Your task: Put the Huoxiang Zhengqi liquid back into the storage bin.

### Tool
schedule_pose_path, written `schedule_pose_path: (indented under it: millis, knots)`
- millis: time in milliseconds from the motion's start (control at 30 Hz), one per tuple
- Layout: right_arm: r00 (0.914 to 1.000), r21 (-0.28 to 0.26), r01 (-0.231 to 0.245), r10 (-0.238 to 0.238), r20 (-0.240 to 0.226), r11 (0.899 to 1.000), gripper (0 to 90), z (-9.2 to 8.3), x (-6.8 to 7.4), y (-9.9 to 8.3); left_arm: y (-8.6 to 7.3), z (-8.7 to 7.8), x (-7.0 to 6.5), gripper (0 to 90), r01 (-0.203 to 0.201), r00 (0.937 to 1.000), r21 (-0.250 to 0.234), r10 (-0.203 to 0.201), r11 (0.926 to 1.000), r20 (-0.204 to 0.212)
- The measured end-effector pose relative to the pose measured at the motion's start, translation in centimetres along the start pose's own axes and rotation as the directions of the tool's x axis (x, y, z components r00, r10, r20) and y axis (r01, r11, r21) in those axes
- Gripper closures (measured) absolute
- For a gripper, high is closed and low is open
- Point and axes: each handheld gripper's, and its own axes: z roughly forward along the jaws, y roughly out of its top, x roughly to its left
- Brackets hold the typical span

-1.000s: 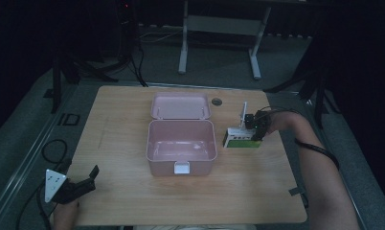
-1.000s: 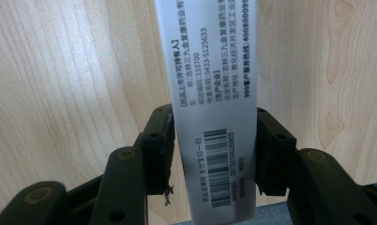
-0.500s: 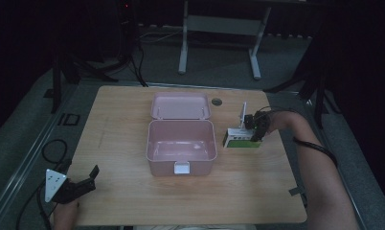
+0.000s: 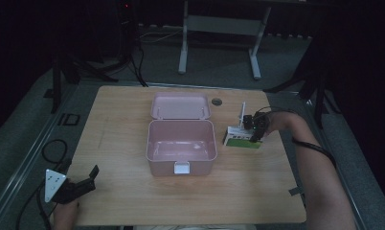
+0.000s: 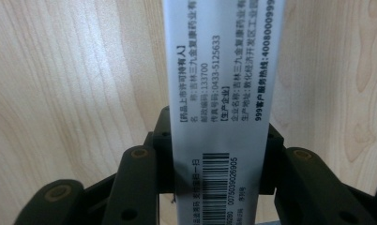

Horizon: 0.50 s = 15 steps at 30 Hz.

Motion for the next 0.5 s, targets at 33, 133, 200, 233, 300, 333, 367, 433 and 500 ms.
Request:
schedule_pose_path:
  millis: [33,133,200,233,300,333,367,433,500]
  knots:
    - [1.0,0.0,0.0,0.0,0.0,1.0,62.9,0.0,0.0,0.0,0.0,0.0,0.0,0.2,0.0,1.0,0.0,0.0,1.0,0.0]
    - [0.9997,-0.007,-0.023,0.023,-0.012,1.0,63.2,0.0,0.0,-0.1,0.0,0.0,0.0,0.2,0.0,1.0,0.001,0.0,1.0,0.0]
    - [0.9994,-0.007,-0.027,0.027,-0.021,1.0,63.2,0.0,0.1,-0.2,0.0,0.0,0.0,0.2,0.0,1.0,0.001,0.0,1.0,0.0]
    - [0.9995,-0.003,-0.022,0.022,-0.022,1.0,63.2,-0.1,0.2,-0.2,0.0,0.0,0.0,0.3,0.001,1.0,0.001,-0.001,1.0,0.0]
    - [0.9995,-0.008,-0.018,0.018,-0.025,1.0,63.1,-0.4,0.4,-0.2,0.0,0.0,0.0,0.3,0.001,1.0,0.001,-0.001,1.0,-0.001]
    - [0.9998,-0.007,-0.015,0.015,-0.016,1.0,63.1,-0.5,0.5,-0.1,0.0,0.0,0.0,0.2,0.001,1.0,0.0,-0.001,1.0,-0.001]
    - [0.9998,-0.007,-0.015,0.015,-0.016,1.0,63.1,-0.5,0.5,-0.1,0.0,0.0,0.0,0.2,0.001,1.0,0.0,-0.001,1.0,-0.001]
    - [0.9997,-0.005,-0.02,0.02,-0.013,1.0,63.0,-0.8,0.7,-0.2,0.0,0.0,0.0,0.2,0.0,1.0,0.001,0.0,1.0,-0.001]
    - [0.9992,-0.002,-0.032,0.032,-0.023,0.999,63.0,-1.2,0.8,-0.2,0.0,0.0,0.0,0.2,0.0,1.0,0.002,0.0,1.0,-0.001]
